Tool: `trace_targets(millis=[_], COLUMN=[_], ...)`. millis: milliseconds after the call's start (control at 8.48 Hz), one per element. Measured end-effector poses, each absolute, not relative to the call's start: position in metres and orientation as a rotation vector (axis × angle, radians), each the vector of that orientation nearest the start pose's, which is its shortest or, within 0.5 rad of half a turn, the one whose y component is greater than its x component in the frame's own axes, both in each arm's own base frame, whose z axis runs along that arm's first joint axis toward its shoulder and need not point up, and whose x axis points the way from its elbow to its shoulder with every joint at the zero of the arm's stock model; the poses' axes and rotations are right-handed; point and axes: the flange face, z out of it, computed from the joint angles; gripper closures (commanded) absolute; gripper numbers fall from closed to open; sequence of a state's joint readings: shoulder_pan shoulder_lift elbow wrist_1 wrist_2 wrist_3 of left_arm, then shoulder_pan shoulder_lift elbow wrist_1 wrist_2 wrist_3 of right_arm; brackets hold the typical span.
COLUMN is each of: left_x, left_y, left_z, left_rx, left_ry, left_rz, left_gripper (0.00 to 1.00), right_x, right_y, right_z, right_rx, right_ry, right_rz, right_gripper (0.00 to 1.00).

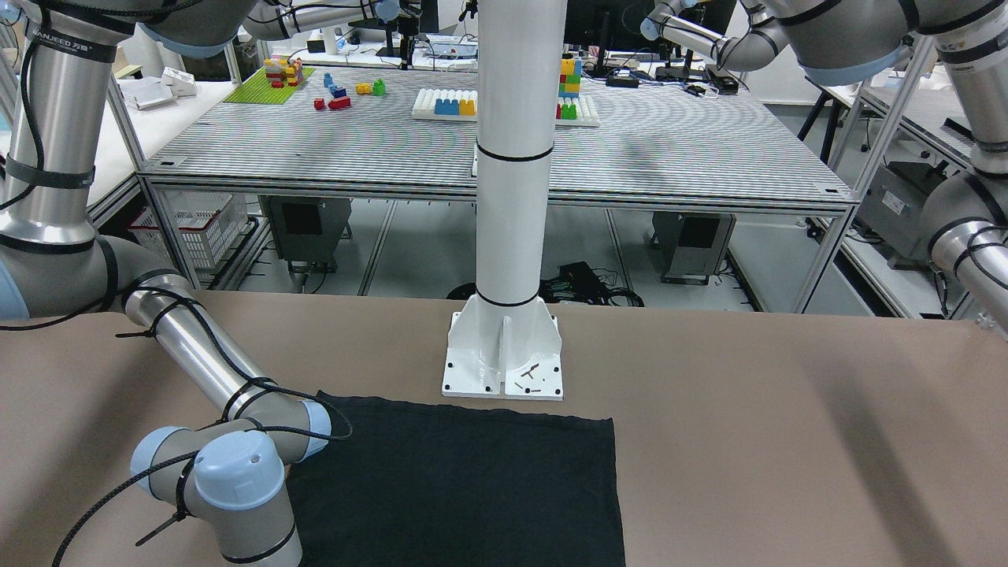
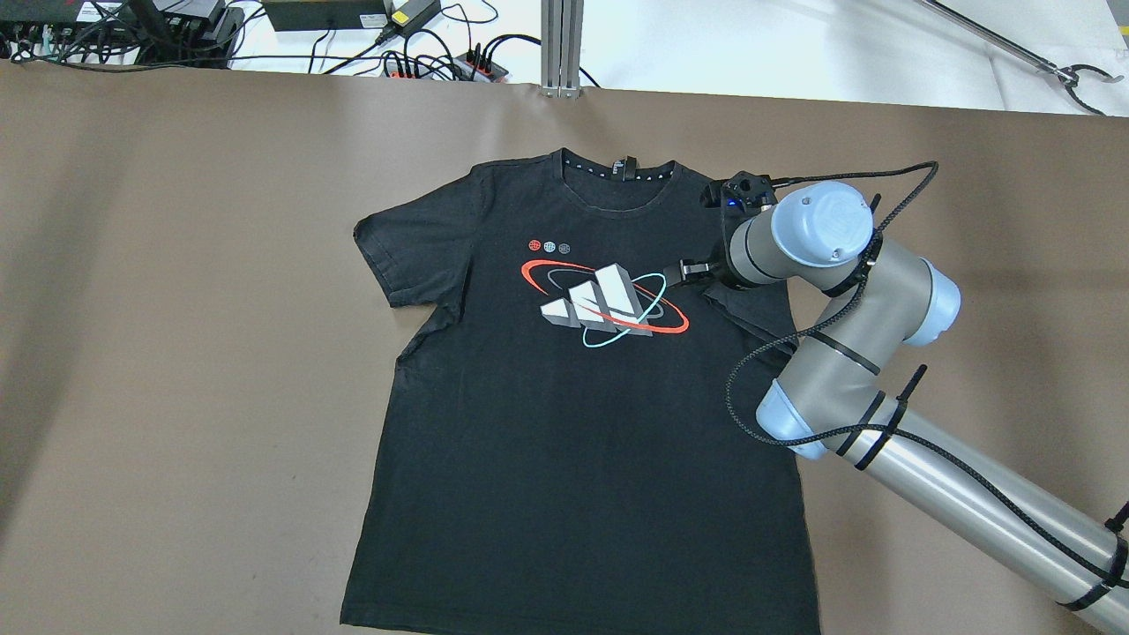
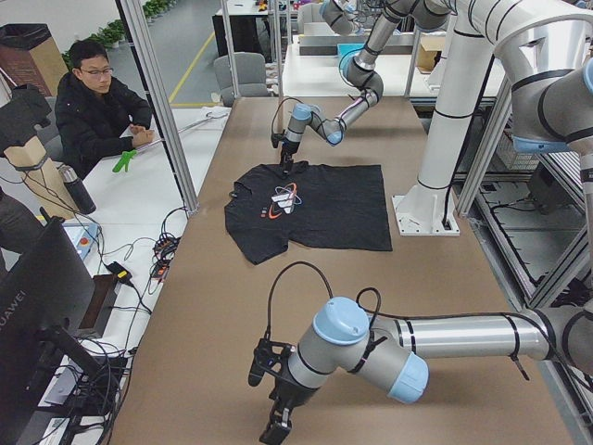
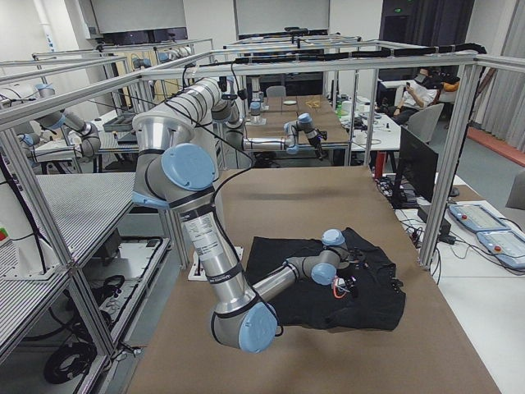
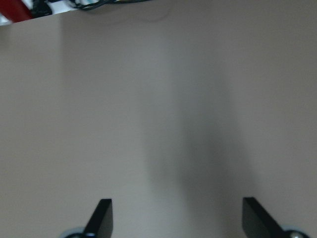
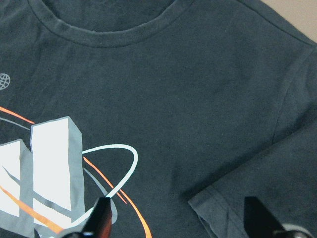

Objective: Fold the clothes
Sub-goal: 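Fold the sleeve inward with the right gripper while the left arm reaches in, then grasp the sleeve nearest the left gripper with the left gripper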

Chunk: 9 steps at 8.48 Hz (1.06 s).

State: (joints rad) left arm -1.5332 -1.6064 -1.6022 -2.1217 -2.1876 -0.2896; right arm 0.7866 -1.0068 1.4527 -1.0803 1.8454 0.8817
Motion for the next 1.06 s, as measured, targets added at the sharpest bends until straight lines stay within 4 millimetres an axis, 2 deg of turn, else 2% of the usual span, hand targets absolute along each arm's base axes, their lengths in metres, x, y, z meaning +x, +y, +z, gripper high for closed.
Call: trace_targets(millis=[236, 354, 590, 825, 943, 1061], left_x=[0.04, 0.095, 0.204, 0.301, 0.342, 0.372], left_y=[-0.59, -0.608, -0.633, -0.653, -0.662, -0.667], left_z=[0.514, 0.484, 0.423, 0.378, 0.36, 0.353], left_rx=[0.456, 0.427, 0.382, 0.376, 0.38, 0.376], left_ry=[0.796, 0.848, 0.923, 0.926, 0.916, 0.905], left_rz=[-0.013, -0.009, 0.019, 0.056, 0.075, 0.095], left_gripper=[0.2, 0.25, 0.34, 0.44, 0.46, 0.48], right_x=[-0.416, -0.403, -0.389, -0.381, -0.378, -0.374], right_y=[-0.565, -0.551, -0.534, -0.526, -0.521, -0.517], right_z=[0.34, 0.349, 0.358, 0.356, 0.358, 0.36], right_rx=[0.432, 0.426, 0.393, 0.366, 0.359, 0.355], right_ry=[-0.868, -0.869, -0.848, -0.824, -0.818, -0.815], right_rz=[-0.045, -0.048, -0.045, -0.038, -0.036, -0.032], right_gripper=[0.06, 0.06, 0.06, 0.06, 0.06, 0.06])
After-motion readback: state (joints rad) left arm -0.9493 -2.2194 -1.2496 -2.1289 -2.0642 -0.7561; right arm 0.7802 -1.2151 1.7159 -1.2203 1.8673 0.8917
